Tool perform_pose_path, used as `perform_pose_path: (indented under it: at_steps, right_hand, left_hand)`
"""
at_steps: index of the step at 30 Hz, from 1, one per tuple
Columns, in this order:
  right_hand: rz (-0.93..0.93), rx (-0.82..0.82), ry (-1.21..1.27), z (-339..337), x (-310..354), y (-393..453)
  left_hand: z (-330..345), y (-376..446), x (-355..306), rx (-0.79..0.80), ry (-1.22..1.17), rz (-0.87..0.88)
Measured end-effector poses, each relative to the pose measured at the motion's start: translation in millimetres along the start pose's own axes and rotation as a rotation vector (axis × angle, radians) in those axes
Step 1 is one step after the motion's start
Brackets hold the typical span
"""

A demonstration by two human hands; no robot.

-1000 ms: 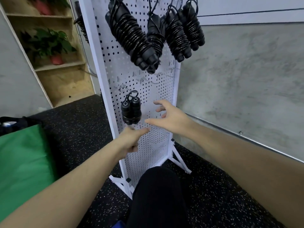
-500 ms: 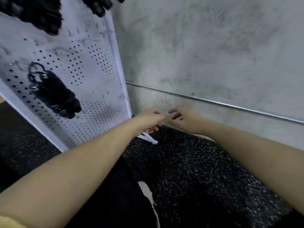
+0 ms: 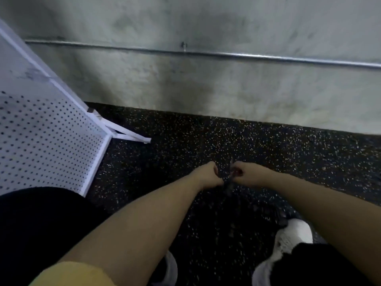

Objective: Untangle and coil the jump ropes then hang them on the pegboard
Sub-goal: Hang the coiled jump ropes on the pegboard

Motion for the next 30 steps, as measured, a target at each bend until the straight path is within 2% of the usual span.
perform_pose_path:
  at_steps: [7,13,17,20,24,27,30]
  right_hand:
    - [0.106,0.103,0.010,48,-60,33]
    - [0.105,0.108,0.084,63,-61,55]
    - [0.090,0.117,0.116,64,-58,61]
    - [0.128,0.039,0.223,52,-57,64]
    - [0.177,-0.174,0.384,16,-47,67]
    - [0.189,-0.303,0.657,-21,-24,61]
    - [0.140,-0.353,0.929,-57,16,48]
  left_hand:
    - [62,44,31,0.011,-0.011,-0.143]
    - [105,53,51,0.092,0.081,-0.203]
    - [119,55,56,0.108,0.015,-0.245]
    - [105,56,45,0.060,-0.141,-0.229]
    - [60,61,30,-0.062,-0.396,-0.201]
    - [14,53,14,-0.098,-0.519,-0.147]
    - [-39,34,3,-0.196,-0.610,-0.071]
Point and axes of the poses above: each hand's wrist, its own y-axis towards the middle knuckle, its own z-axis out of the palm, x = y × z, the point moved 9 cm from there along y, towards the middle knuckle, and after that the axes turned 11 degrees about -x, right-handed, at the moved point
